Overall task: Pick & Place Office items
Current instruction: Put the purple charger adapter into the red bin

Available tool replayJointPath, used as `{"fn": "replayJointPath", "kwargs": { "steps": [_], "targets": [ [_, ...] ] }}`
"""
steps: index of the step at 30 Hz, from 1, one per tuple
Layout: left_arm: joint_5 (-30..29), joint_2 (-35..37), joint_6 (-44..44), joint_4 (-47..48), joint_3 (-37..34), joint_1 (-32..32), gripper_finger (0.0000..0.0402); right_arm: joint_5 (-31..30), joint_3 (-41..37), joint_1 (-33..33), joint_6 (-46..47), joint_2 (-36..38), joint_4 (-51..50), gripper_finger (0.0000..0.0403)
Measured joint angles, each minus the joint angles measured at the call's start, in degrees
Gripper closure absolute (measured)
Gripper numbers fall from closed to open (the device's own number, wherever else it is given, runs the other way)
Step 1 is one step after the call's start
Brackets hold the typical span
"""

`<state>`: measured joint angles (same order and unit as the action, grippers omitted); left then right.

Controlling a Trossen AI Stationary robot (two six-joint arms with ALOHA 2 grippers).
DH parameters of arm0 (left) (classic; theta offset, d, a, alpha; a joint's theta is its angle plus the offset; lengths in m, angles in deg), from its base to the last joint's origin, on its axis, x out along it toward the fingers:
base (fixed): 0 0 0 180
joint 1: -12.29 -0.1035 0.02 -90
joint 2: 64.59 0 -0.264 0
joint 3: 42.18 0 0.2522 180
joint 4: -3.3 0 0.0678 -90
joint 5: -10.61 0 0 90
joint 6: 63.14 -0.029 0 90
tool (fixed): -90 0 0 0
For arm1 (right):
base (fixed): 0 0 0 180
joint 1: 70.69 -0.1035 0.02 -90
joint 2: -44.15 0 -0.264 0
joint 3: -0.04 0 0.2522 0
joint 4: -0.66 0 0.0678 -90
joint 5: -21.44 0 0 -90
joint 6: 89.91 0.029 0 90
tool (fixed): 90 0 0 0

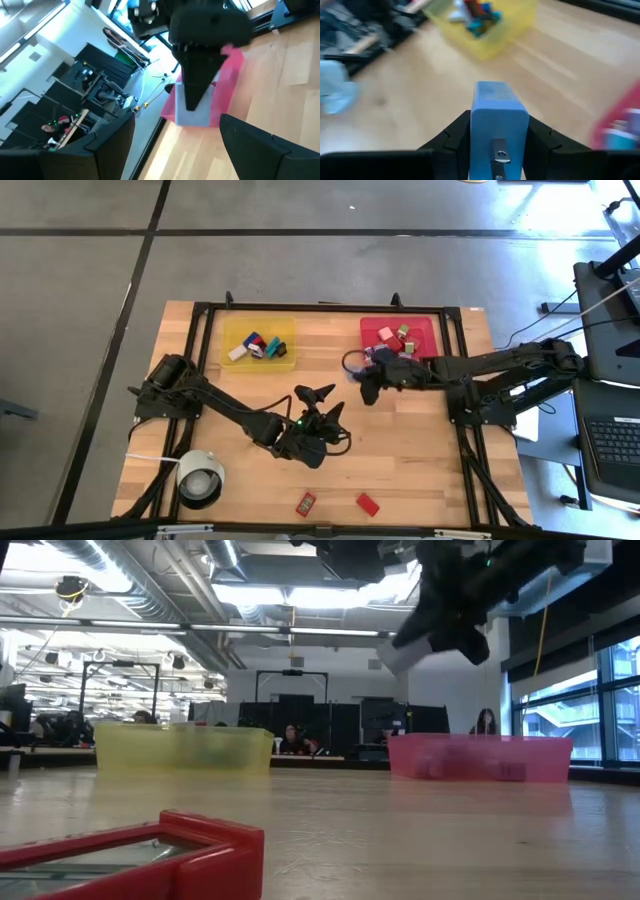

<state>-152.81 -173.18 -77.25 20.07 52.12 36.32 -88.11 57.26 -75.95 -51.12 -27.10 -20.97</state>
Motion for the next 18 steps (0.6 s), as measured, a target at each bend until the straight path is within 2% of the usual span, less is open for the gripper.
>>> {"fn": "replayJointPath", "kwargs": {
  "steps": [7, 10, 13, 18],
  "targets": [
    [0.2, 0.0, 0.9, 0.2, 0.0, -0.1, 0.0112, 1.0, 0.0, 10.7, -3.5, 0.5, -9.0, 0.0278],
    [2.0, 0.0, 0.9, 0.8, 0.0, -0.2, 0.0112, 1.0, 0.0, 15.5, -4.8, 0.5, -12.3, 0.0277],
    [7.5, 0.0, 0.9, 2.5, 0.0, -0.5, 0.0112, 1.0, 0.0, 19.8, -5.5, 0.3, -15.3, 0.0277],
    [21.6, 0.0, 3.7, 6.3, 0.0, -1.2, 0.0112, 0.9, 0.0, 24.6, -7.3, -0.1, -19.2, 0.0276]
  ]
}}
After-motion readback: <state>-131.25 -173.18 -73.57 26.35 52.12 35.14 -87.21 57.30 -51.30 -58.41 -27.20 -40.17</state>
